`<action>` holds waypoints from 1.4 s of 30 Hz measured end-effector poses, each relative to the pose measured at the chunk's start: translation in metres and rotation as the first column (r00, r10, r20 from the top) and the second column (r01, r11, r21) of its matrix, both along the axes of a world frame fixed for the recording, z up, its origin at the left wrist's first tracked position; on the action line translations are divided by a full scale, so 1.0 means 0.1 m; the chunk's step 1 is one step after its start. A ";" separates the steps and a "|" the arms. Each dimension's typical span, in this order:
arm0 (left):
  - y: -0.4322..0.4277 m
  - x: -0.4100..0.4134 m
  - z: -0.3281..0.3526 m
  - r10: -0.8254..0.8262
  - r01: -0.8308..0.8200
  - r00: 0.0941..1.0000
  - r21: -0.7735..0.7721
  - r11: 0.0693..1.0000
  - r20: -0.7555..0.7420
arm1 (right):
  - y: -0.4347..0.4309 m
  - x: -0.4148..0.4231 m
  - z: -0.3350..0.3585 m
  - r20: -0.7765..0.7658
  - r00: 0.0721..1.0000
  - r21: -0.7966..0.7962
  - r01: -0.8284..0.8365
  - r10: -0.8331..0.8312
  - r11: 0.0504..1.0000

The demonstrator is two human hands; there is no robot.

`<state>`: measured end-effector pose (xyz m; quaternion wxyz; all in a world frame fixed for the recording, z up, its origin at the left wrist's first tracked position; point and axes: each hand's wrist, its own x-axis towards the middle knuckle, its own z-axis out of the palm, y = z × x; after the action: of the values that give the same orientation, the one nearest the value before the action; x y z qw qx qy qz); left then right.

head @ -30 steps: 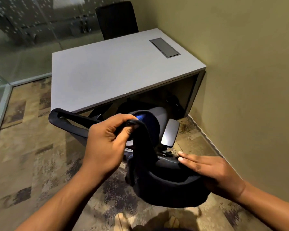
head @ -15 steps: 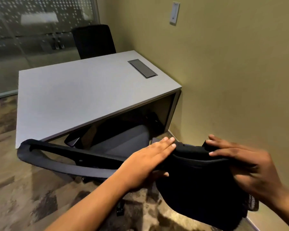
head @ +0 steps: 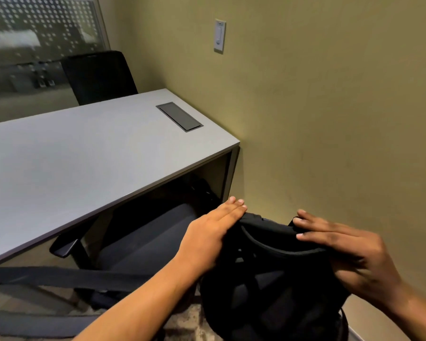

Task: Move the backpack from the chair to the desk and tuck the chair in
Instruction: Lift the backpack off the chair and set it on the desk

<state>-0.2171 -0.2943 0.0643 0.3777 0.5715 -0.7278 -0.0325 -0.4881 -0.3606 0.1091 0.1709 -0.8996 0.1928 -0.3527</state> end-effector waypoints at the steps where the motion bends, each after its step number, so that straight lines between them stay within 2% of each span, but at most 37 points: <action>1: -0.07 -0.02 -0.03 0.005 -0.005 0.999 0.012 1.000 -0.039 | -0.02 0.05 0.03 -0.027 0.997 0.015 -0.075 0.076 0.997; 4: -0.24 -0.11 -0.02 0.041 -0.040 0.999 0.023 0.999 -0.035 | -0.34 -0.01 -0.08 -0.021 1.000 0.029 -0.020 0.021 0.999; 7: -0.42 -0.21 -0.03 0.049 -0.049 0.999 0.035 0.998 0.006 | -0.73 -0.19 -0.03 0.039 0.988 0.098 -0.156 0.153 0.983; 15: -1.08 -0.54 0.05 0.196 -0.197 0.980 -0.060 0.979 -0.016 | -1.73 -0.45 -0.05 0.029 0.951 0.032 -0.309 0.308 0.951; 20: -1.57 -0.57 0.18 0.261 -0.262 0.965 -0.041 0.964 -0.036 | -2.37 -0.39 0.05 0.003 0.938 -0.048 -0.345 0.345 0.937; 27: -2.38 -0.36 0.31 0.360 -0.361 0.932 -0.034 0.932 -0.032 | -3.26 -0.08 0.22 -0.009 0.937 -0.076 -0.348 0.348 0.934; 31: -2.84 -0.10 0.32 0.344 -0.342 0.938 -0.055 0.938 0.029 | -3.75 0.18 0.25 -0.006 0.944 -0.082 -0.329 0.330 0.941; 42: -3.87 0.67 0.47 0.310 -0.308 0.951 -0.114 0.944 -0.003 | -4.70 0.90 0.34 0.019 0.950 -0.146 -0.306 0.312 0.941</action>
<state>-0.1501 -0.6812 0.1109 0.4042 0.6565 -0.6328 0.0726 -0.3981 -0.8302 0.1429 0.1640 -0.9209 0.0204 -0.3529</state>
